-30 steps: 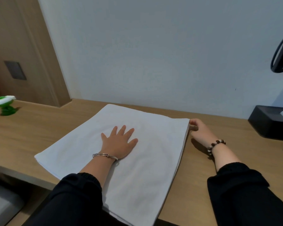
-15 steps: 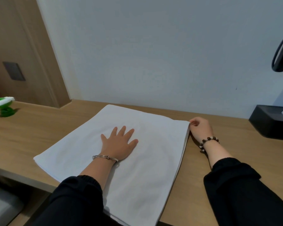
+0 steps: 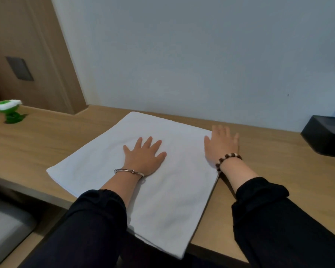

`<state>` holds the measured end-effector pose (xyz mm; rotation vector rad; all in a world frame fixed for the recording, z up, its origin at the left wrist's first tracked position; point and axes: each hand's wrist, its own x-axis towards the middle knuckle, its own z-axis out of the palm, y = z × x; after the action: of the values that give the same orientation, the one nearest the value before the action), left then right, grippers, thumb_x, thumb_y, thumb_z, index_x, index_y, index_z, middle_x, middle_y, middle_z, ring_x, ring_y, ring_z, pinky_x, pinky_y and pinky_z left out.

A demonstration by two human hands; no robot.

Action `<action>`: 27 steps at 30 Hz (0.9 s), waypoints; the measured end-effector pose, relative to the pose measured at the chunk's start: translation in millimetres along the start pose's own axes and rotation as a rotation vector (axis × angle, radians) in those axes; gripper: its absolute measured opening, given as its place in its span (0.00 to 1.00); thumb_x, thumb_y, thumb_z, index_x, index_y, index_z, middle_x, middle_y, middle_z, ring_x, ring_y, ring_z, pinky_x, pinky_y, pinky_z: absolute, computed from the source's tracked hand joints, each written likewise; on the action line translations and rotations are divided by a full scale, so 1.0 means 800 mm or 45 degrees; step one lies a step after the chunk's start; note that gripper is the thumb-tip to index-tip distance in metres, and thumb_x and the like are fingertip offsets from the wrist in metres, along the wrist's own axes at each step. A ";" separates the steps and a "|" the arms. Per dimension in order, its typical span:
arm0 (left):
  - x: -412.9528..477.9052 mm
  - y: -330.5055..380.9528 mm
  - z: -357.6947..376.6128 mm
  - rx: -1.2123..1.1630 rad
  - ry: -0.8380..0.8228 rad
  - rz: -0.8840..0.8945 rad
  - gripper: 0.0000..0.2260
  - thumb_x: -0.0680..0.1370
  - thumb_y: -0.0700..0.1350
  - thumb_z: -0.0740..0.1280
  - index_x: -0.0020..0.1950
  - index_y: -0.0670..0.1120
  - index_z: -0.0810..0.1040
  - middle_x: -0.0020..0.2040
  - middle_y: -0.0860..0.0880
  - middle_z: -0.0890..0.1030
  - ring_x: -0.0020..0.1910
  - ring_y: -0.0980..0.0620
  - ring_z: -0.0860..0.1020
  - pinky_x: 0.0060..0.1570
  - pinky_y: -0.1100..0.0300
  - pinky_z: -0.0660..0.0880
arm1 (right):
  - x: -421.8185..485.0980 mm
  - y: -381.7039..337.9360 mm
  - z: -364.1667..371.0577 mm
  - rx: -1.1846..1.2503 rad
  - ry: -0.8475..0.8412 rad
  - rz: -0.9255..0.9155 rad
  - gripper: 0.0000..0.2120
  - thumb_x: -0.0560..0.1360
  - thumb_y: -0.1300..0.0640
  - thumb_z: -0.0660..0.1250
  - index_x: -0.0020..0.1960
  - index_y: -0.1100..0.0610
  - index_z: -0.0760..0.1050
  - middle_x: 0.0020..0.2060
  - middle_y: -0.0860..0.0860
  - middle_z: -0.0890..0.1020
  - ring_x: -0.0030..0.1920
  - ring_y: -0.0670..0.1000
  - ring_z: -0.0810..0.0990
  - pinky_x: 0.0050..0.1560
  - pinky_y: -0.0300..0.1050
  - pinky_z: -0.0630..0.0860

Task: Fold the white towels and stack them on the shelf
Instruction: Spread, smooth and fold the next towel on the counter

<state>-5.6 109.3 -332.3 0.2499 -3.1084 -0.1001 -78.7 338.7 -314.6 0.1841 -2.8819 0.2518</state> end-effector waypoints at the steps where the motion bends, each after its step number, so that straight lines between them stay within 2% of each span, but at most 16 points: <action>1: -0.001 0.001 0.000 0.003 0.002 -0.004 0.26 0.78 0.66 0.43 0.76 0.63 0.47 0.78 0.57 0.47 0.77 0.49 0.44 0.67 0.32 0.46 | -0.004 -0.006 0.005 -0.097 -0.176 0.008 0.27 0.81 0.45 0.44 0.76 0.56 0.53 0.76 0.53 0.56 0.75 0.55 0.53 0.72 0.61 0.49; 3: -0.003 0.001 -0.001 0.004 0.010 -0.015 0.26 0.78 0.66 0.43 0.75 0.63 0.48 0.78 0.57 0.47 0.77 0.49 0.44 0.67 0.32 0.46 | -0.007 -0.007 0.009 -0.142 -0.374 0.031 0.29 0.81 0.42 0.41 0.78 0.55 0.48 0.78 0.52 0.49 0.77 0.54 0.47 0.73 0.62 0.45; 13: -0.006 0.012 -0.002 -0.052 0.027 -0.201 0.27 0.78 0.64 0.44 0.76 0.61 0.47 0.78 0.54 0.46 0.77 0.46 0.42 0.66 0.30 0.43 | 0.013 0.000 0.005 -0.194 -0.467 -0.037 0.31 0.79 0.39 0.39 0.78 0.52 0.45 0.78 0.52 0.44 0.77 0.53 0.45 0.73 0.64 0.43; 15: -0.003 0.014 0.000 -0.050 0.041 -0.222 0.27 0.77 0.64 0.43 0.76 0.60 0.47 0.78 0.54 0.46 0.77 0.45 0.42 0.66 0.30 0.43 | 0.022 0.000 0.002 -0.232 -0.509 0.022 0.32 0.79 0.37 0.40 0.78 0.52 0.44 0.78 0.53 0.43 0.77 0.54 0.44 0.73 0.65 0.41; 17: 0.000 0.017 0.001 -0.051 0.049 -0.232 0.27 0.77 0.64 0.43 0.76 0.60 0.47 0.79 0.53 0.46 0.77 0.45 0.42 0.65 0.29 0.43 | 0.040 -0.013 -0.005 -0.321 -0.591 0.107 0.34 0.79 0.38 0.44 0.78 0.57 0.48 0.77 0.56 0.48 0.77 0.57 0.48 0.73 0.65 0.42; 19: 0.001 0.018 0.002 -0.059 0.053 -0.233 0.28 0.77 0.64 0.43 0.76 0.59 0.48 0.79 0.53 0.46 0.77 0.45 0.42 0.65 0.29 0.42 | 0.057 -0.045 -0.015 -0.259 -0.670 0.100 0.30 0.79 0.45 0.52 0.75 0.61 0.58 0.75 0.59 0.58 0.74 0.61 0.58 0.73 0.64 0.51; 20: 0.002 0.019 0.002 -0.062 0.054 -0.230 0.28 0.77 0.64 0.43 0.76 0.59 0.48 0.79 0.53 0.46 0.77 0.44 0.42 0.65 0.29 0.42 | 0.061 -0.062 -0.017 -0.186 -0.682 0.058 0.29 0.79 0.47 0.53 0.75 0.61 0.57 0.76 0.59 0.57 0.74 0.61 0.58 0.73 0.63 0.53; 23: 0.001 0.016 0.002 -0.057 0.050 -0.230 0.28 0.77 0.64 0.43 0.77 0.59 0.47 0.79 0.52 0.46 0.76 0.45 0.42 0.65 0.30 0.42 | 0.044 -0.094 -0.009 -0.074 -0.635 -0.088 0.30 0.80 0.41 0.45 0.78 0.52 0.41 0.78 0.53 0.42 0.77 0.58 0.46 0.73 0.61 0.47; 25: 0.001 0.016 0.002 -0.061 0.043 -0.230 0.28 0.77 0.64 0.43 0.77 0.59 0.47 0.79 0.52 0.46 0.76 0.45 0.42 0.65 0.30 0.42 | 0.025 -0.088 0.007 -0.054 -0.602 -0.138 0.31 0.80 0.39 0.41 0.78 0.49 0.40 0.77 0.51 0.39 0.77 0.55 0.41 0.74 0.61 0.42; 27: 0.001 0.016 0.001 -0.065 0.037 -0.225 0.28 0.77 0.64 0.43 0.77 0.59 0.47 0.79 0.53 0.46 0.76 0.44 0.42 0.65 0.30 0.42 | 0.020 -0.064 0.020 -0.035 -0.533 -0.135 0.31 0.79 0.37 0.41 0.78 0.49 0.41 0.77 0.51 0.40 0.77 0.53 0.41 0.74 0.59 0.40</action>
<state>-8.6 122.2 -332.3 0.5192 -3.0441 -0.1764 -90.5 283.8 -317.7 0.4302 -3.2715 0.1695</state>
